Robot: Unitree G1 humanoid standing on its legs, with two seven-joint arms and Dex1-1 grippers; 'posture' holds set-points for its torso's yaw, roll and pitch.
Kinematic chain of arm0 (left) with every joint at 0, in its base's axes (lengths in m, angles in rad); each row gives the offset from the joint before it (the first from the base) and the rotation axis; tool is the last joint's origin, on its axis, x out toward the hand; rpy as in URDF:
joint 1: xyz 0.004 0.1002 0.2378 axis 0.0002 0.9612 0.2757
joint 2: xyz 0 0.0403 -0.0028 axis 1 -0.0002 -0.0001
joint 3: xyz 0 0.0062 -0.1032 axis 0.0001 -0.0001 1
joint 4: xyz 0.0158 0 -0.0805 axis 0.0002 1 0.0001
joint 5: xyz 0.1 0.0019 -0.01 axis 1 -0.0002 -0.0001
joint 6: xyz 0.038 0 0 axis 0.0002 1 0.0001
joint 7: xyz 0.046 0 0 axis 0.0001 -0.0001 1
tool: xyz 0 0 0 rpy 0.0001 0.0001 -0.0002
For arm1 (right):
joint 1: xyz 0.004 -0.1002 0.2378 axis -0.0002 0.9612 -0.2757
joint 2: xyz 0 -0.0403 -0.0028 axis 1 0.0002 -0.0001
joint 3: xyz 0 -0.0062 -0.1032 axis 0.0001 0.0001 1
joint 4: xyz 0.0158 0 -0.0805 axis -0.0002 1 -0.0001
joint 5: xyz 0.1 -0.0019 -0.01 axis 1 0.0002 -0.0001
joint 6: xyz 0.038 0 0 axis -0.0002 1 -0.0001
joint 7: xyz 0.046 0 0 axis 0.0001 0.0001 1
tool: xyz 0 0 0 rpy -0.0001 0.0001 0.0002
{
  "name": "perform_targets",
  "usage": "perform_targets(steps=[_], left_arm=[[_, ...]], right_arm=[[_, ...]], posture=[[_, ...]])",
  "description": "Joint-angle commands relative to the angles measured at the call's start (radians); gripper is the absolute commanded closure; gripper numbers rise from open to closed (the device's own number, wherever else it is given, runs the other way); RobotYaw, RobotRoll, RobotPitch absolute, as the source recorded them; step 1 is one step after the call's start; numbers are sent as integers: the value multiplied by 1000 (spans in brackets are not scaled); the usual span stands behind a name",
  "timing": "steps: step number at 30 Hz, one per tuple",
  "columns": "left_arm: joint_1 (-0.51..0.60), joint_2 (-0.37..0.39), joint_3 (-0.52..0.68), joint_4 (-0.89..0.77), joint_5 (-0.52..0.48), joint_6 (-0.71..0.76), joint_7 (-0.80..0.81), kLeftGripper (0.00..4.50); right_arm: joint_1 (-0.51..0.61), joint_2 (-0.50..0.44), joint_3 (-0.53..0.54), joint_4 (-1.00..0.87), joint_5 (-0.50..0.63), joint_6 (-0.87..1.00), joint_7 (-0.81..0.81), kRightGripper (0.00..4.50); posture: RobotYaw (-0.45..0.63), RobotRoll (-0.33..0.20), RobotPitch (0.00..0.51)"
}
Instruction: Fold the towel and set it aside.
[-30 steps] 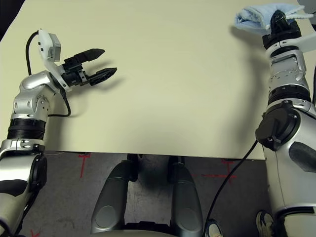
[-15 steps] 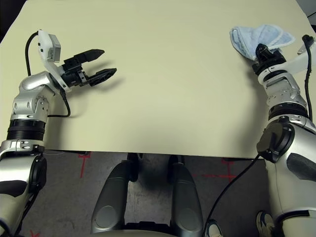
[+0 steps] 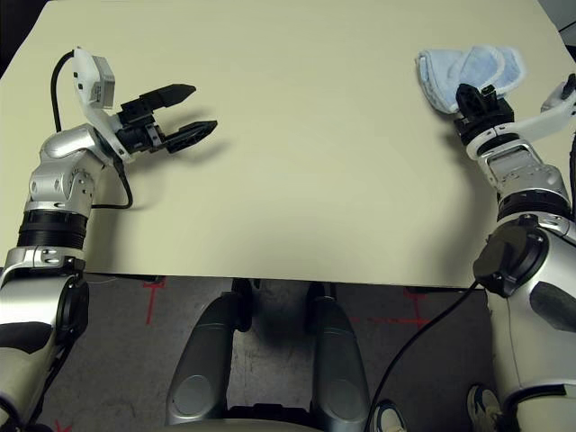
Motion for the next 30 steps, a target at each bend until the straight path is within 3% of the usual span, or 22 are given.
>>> perform_targets(steps=[1,13,14,24,30], left_arm=[[-9,1,-16,13,14,-15,-22,0],[-39,-13,-23,61,24,-36,-34,0],[-42,-16,-22,67,25,-38,-31,0],[-32,-21,-14,70,26,-38,-16,0],[-46,-32,-19,86,31,-45,-12,0]], right_arm=[[42,-16,-23,-35,27,28,-10,4489],[121,-51,-35,-129,84,173,1,4489],[124,-51,-33,-133,84,181,-3,3832],[211,-53,-44,-309,166,385,22,123],[216,30,-32,-368,169,345,-48,51]], posture=[[36,0,318],[16,0,314],[14,0,314],[10,0,313],[-5,0,312]])
